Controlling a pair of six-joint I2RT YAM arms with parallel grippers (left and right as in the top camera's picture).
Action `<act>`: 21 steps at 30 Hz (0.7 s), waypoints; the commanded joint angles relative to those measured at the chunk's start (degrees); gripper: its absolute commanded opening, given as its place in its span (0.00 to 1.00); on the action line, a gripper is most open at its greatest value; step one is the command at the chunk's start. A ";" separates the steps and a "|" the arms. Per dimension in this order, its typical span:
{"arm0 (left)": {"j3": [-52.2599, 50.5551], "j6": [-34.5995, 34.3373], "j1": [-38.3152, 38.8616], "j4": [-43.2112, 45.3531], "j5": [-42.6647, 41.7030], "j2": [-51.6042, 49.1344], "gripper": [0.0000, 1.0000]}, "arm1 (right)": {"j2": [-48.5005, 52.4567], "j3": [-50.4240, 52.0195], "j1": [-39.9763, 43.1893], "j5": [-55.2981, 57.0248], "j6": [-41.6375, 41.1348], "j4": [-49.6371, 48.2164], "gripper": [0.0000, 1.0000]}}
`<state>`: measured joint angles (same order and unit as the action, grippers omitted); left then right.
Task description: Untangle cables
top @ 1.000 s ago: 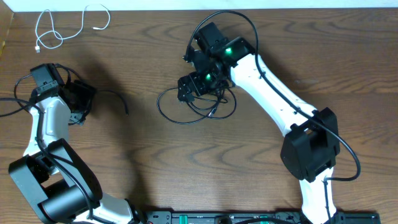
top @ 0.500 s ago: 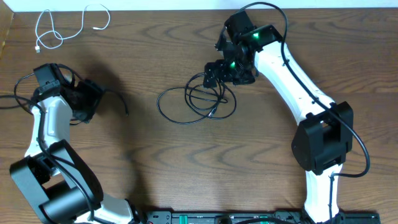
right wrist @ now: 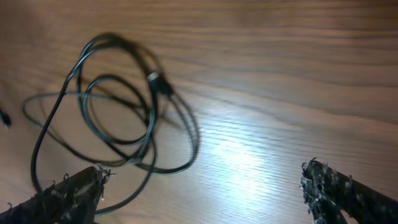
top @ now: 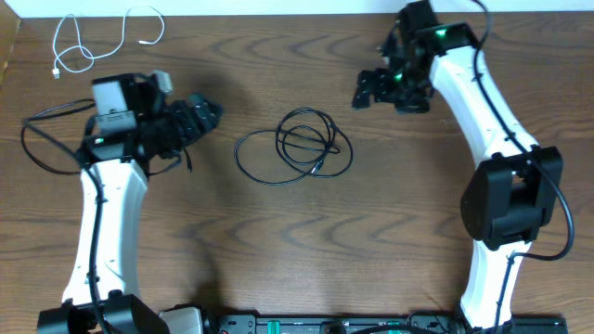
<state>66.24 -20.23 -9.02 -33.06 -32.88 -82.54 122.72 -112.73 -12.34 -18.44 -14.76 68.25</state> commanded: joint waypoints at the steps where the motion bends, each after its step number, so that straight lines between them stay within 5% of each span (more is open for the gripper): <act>1: 0.37 1.57 2.82 -1.03 -0.11 -0.57 0.89 | -1.60 0.13 1.92 0.35 -1.92 0.09 0.99; 7: 0.37 11.43 9.68 -0.85 -0.09 -0.57 0.89 | -1.60 0.13 2.38 0.35 -1.92 0.09 0.99; 21: 0.37 11.61 18.36 -0.55 3.87 -0.57 0.89 | -1.60 0.13 2.10 0.35 -1.92 0.09 0.99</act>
<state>66.24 -10.00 9.26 -33.45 -30.94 -82.74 122.72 -112.73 -10.04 -18.17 -16.10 68.27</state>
